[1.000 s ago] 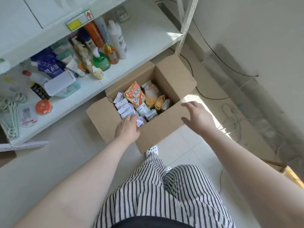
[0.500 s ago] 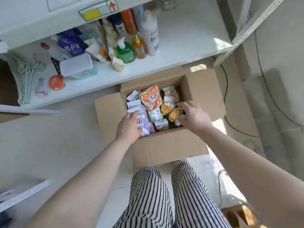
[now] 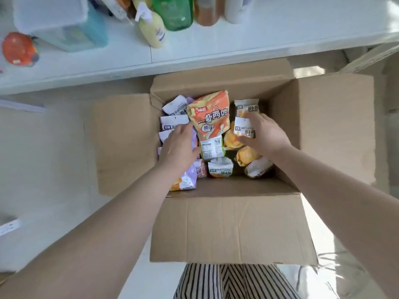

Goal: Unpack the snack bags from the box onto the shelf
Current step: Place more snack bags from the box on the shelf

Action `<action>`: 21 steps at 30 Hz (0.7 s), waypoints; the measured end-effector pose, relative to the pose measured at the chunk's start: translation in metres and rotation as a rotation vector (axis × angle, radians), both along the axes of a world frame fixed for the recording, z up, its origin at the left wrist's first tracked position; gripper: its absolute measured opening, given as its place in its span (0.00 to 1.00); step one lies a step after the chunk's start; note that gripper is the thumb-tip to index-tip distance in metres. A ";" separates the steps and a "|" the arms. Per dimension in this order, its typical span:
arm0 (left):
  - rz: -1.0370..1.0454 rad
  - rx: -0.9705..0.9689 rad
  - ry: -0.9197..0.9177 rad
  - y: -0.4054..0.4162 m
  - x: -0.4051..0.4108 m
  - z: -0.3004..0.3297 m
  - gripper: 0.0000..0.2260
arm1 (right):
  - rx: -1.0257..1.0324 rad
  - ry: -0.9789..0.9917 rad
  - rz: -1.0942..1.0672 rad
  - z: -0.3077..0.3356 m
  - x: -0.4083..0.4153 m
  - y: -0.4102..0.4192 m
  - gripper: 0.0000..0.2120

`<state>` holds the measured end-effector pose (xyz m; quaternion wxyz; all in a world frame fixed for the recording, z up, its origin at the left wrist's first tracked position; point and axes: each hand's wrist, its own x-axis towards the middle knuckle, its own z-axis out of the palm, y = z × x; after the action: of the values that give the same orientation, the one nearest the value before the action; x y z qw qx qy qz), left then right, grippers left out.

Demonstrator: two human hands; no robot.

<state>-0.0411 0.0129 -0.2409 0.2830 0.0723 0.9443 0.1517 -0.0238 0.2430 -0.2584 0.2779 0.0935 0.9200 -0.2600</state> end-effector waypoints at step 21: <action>0.332 0.477 0.063 0.013 -0.084 -0.114 0.14 | -0.324 0.089 -0.415 -0.117 -0.061 -0.038 0.26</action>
<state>-0.1250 0.0262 -0.3547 0.1997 -0.0138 0.8893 0.4111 -0.0844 0.2050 -0.3752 0.1894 0.2228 0.8390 -0.4589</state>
